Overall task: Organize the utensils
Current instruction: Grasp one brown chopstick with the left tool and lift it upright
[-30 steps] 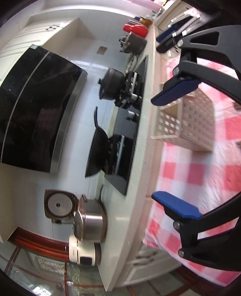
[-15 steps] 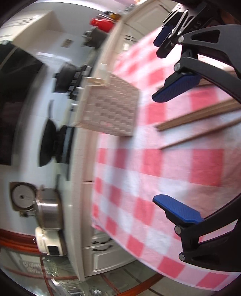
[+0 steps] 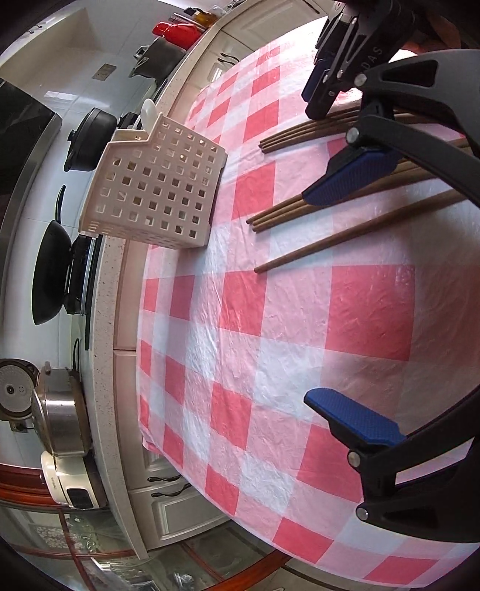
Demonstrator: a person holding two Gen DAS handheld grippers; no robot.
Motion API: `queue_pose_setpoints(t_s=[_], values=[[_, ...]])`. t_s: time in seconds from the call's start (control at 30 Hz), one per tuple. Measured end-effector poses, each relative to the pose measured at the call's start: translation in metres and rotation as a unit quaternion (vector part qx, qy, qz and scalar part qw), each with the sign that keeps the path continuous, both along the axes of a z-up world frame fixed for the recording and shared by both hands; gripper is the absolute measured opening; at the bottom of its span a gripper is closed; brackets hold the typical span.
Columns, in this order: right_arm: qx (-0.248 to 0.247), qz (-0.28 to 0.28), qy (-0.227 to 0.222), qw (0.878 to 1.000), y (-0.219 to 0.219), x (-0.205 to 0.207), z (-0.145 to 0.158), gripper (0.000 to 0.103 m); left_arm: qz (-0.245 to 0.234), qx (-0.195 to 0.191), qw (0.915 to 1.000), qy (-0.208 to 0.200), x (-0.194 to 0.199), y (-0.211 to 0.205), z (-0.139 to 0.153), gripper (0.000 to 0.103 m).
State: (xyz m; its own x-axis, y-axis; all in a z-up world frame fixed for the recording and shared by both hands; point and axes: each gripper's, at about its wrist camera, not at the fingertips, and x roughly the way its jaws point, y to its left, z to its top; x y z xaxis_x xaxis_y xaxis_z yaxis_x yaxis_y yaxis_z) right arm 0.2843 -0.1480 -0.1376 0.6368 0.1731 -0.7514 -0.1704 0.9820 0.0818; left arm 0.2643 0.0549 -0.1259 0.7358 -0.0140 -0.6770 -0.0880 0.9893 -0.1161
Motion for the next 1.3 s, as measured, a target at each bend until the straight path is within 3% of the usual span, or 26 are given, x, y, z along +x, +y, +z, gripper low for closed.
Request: queue_pose_setpoints(t_s=[0.37,0.5,0.6,0.67,0.73,0.9,1.07,1.2,1.3], values=[[-0.048,-0.002,0.020,0.999,0.016,0.023,-0.001,0.027,-0.001,-0.012,0.9998,0.015,0.004,0.005,-0.004,0.095],[-0.054,0.010,0.018,0.998,0.018,0.023,-0.001,0.017,-0.003,-0.011,0.9996,0.025,0.006,0.002,-0.007,0.095],[-0.047,0.015,0.014,0.999,0.013,0.018,-0.002,0.008,-0.006,-0.009,0.9992,0.038,0.010,-0.003,-0.010,0.088],[-0.036,0.016,0.014,0.999,0.008,0.015,-0.001,0.008,-0.005,-0.007,0.9988,0.048,0.014,-0.006,-0.011,0.075],[-0.029,0.019,0.014,0.999,0.004,0.012,-0.001,0.008,-0.006,-0.009,0.9983,0.057,0.017,-0.010,-0.013,0.068],[-0.020,0.027,0.011,0.999,-0.002,0.008,-0.002,0.008,0.001,-0.004,0.9979,0.064,0.028,-0.020,-0.014,0.059],[-0.006,0.035,0.013,0.999,-0.008,0.008,-0.002,0.008,0.005,0.031,0.9970,0.071,0.034,-0.034,-0.015,0.037],[-0.006,0.042,0.016,0.999,-0.009,0.010,-0.002,0.007,-0.001,0.063,0.9952,0.074,0.033,-0.046,-0.015,0.027],[-0.009,0.050,0.014,0.999,-0.009,0.010,-0.002,0.007,-0.013,0.073,0.9944,0.076,0.034,-0.051,-0.015,0.011]])
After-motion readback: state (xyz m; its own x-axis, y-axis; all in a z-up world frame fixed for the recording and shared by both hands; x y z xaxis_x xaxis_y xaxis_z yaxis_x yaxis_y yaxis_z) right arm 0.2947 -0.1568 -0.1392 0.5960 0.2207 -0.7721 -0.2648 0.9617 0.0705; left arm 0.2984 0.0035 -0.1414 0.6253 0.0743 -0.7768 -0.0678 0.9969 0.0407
